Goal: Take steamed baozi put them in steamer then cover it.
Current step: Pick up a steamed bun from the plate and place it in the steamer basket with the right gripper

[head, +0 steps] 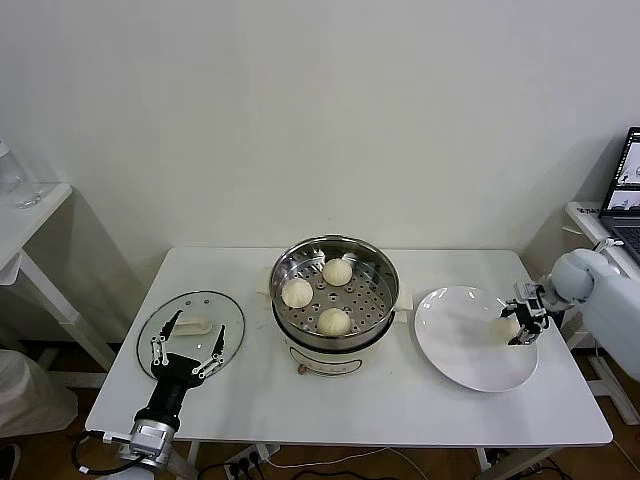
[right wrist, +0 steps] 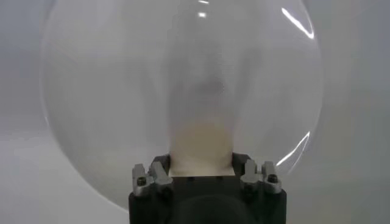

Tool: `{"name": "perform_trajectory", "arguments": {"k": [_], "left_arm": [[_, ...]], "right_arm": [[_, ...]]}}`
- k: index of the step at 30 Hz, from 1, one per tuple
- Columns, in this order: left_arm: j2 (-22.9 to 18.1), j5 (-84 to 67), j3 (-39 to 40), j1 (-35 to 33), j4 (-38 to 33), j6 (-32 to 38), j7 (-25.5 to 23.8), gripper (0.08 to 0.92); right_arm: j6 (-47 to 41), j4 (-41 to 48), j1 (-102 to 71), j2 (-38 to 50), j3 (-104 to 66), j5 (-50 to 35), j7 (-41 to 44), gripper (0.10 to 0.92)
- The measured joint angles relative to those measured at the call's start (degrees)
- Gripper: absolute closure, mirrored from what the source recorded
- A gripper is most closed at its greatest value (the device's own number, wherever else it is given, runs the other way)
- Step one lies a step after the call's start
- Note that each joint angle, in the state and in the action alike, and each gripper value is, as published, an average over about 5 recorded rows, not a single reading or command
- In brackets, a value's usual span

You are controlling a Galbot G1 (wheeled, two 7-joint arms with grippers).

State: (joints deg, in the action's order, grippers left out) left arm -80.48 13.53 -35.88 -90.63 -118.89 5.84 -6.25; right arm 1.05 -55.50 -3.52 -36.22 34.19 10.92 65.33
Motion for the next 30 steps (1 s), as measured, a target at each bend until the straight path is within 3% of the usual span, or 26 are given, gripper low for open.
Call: {"name": "perform_trajectory", "arguments": {"k": [16,23,30], "left_arm": [[0.2,-0.1,0.5,0.4,-0.5,0.2,0.0,0.177],[0.3,-0.3,0.5,0.4,-1.0,0.3,-0.2,0.177],[0.5,-0.7,-0.2,0.3,-1.0,0.4,-0.3,0.177]], "right_arm": [[-12.8,-24.1,34.8,6.0,32.8,-26.7,1.8,0.347],[-17.4,-30.5,46.0,2.1,42.3,-36.2,0.9,0.339],[-20.1,-30.0,49.3,-6.2,45.7,-41.0,-0.3,0.338]]}}
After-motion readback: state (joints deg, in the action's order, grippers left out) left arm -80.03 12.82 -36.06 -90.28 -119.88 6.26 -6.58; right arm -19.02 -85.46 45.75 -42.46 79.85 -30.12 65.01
